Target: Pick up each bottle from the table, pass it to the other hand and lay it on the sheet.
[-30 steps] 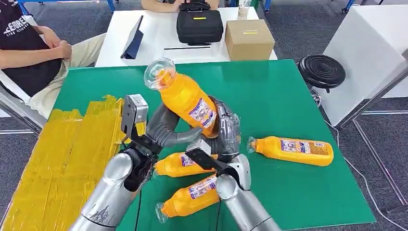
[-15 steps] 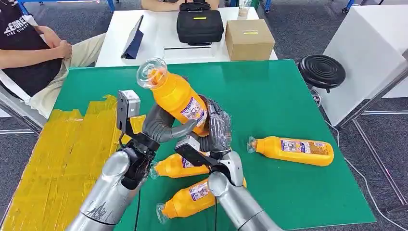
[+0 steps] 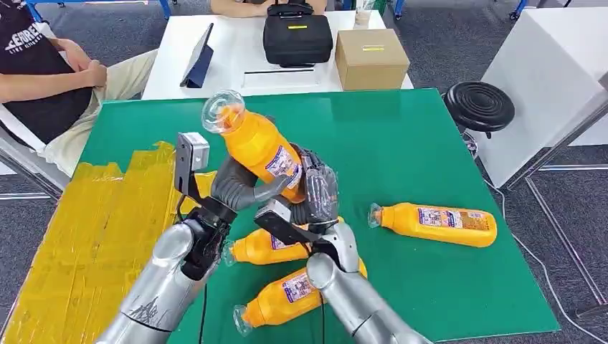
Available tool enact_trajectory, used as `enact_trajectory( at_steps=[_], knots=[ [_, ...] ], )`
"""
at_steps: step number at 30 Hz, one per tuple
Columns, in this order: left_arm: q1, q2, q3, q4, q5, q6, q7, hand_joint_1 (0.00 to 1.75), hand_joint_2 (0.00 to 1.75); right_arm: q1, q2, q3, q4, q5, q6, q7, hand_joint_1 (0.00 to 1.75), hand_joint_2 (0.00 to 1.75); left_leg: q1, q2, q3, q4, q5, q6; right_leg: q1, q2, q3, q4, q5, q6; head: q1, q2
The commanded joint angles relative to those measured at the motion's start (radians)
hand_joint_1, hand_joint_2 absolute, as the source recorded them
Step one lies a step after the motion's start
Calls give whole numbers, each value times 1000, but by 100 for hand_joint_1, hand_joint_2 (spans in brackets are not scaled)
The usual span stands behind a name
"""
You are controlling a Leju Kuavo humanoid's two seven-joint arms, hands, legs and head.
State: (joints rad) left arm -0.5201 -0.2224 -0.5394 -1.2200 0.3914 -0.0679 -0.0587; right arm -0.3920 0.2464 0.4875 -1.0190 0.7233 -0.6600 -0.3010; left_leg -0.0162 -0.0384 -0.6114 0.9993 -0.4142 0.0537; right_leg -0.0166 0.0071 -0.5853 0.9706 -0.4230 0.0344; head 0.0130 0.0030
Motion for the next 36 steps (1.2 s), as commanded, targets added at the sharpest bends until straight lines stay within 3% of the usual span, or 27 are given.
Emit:
enact_trajectory(
  at_steps=[1, 5, 17, 18, 19, 36],
  knots=[
    [-82, -11, -72, 77, 17, -10, -6, 0, 175, 13, -14, 183, 79, -1, 126, -5, 175, 175, 2, 1, 3, 0, -2, -3, 2, -2, 4, -1, -1, -1, 0, 0],
    [-81, -9, -57, 76, 13, -8, -19, 0, 175, 34, -36, 211, 41, -48, 241, -5, 175, 175, 2, 1, 4, 1, -2, -4, 2, -2, 6, -1, -2, -2, 0, 0],
    [-47, 3, -26, 56, 4, 16, -47, 0, 175, 36, -51, 266, 35, -53, 285, -4, 175, 175, 2, 1, 4, 1, -3, -4, 3, -2, 5, -1, -2, -2, 0, 0],
    [-44, 1, -21, 48, 3, 22, -54, 79, 175, 31, -49, 265, 38, -56, 283, -3, 175, 175, 2, 1, 2, 0, -2, -3, 2, -2, 3, -1, -1, -1, 0, 0],
    [-44, 2, -21, 44, 0, 23, -56, 175, 175, 29, -49, 265, 38, -58, 282, -3, 175, 175, 3, 2, 4, 1, -3, -4, 3, -2, 5, -1, -2, -2, 0, 0],
    [-34, 4, -25, 24, -12, 25, -57, 175, 175, 22, -53, 253, 32, -74, 263, -6, 175, 175, 2, 1, 3, 1, -3, -4, 3, -3, 5, -1, -3, -2, 0, 0]
  ],
)
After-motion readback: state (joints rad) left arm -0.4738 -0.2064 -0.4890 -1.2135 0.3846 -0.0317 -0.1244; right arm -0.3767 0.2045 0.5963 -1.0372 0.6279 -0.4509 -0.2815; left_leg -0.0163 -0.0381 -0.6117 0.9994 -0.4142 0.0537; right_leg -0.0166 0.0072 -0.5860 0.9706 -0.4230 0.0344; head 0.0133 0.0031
